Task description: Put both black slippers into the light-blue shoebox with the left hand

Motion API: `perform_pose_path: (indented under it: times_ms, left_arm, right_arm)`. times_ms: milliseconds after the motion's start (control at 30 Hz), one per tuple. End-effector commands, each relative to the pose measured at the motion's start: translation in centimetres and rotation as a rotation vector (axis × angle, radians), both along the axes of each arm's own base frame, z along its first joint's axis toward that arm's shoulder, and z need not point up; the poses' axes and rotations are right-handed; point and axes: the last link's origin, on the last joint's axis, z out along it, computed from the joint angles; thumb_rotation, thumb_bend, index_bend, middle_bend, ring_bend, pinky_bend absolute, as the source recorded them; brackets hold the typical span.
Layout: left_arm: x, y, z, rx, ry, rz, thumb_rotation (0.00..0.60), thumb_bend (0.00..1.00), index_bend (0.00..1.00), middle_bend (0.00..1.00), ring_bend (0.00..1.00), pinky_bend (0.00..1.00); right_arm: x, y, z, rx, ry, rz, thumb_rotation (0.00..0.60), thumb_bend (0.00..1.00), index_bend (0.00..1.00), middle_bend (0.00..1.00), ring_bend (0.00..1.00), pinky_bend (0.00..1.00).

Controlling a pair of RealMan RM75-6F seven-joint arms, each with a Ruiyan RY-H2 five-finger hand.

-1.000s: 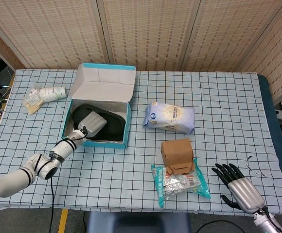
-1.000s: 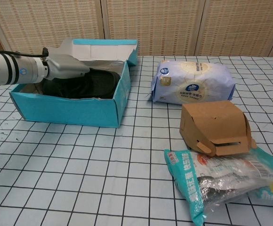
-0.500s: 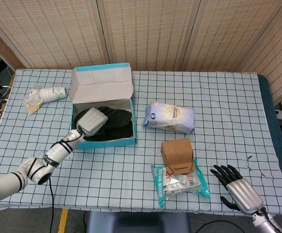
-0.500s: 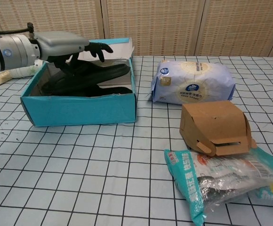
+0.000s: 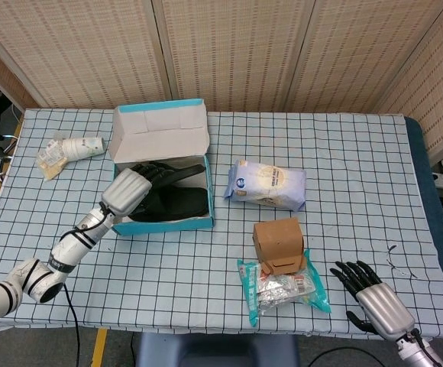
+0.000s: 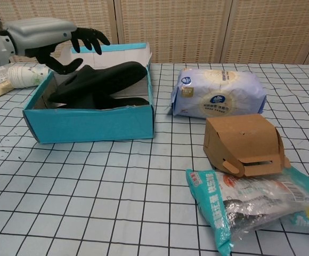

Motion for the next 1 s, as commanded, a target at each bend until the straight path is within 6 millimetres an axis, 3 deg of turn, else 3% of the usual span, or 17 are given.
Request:
perform_pose_path:
  times_ms: [33, 233, 400, 533, 1000]
  left_arm:
    - [-1.7, -2.7, -0.2, 0.001, -0.089, -0.018, 0.600, 0.60, 0.22, 0.30, 0.25, 0.34]
    - [-2.4, -3.6, -2.1, -0.077, -0.055, 0.030, 0.600, 0.60, 0.17, 0.27, 0.21, 0.30]
    - [-3.0, -3.3, -3.3, -0.113, -0.005, 0.080, 0.600, 0.60, 0.09, 0.11, 0.05, 0.21]
    - [-3.3, -3.1, -3.5, -0.113, 0.016, 0.101, 0.600, 0.59, 0.02, 0.01, 0.00, 0.16]
    - [-3.4, -1.7, -3.9, -0.104, 0.072, 0.132, 0.600, 0.59, 0.00, 0.00, 0.00, 0.08]
  right_arm:
    - [0.0, 0.0, -0.1, 0.004, 0.001, 0.003, 0.600, 0.25, 0.00, 0.00, 0.00, 0.00]
    - [0.2, 0.2, -0.2, 0.015, 0.000, 0.012, 0.600, 0.25, 0.00, 0.00, 0.00, 0.00]
    - [0.2, 0.3, 0.1, 0.009, -0.008, 0.012, 0.600, 0.25, 0.00, 0.00, 0.00, 0.00]
    - [0.1, 0.3, 0.1, 0.013, -0.007, 0.012, 0.600, 0.25, 0.00, 0.00, 0.00, 0.00]
    - [0.1, 0.3, 0.0, 0.017, 0.001, 0.009, 0.600, 0.25, 0.00, 0.00, 0.00, 0.00]
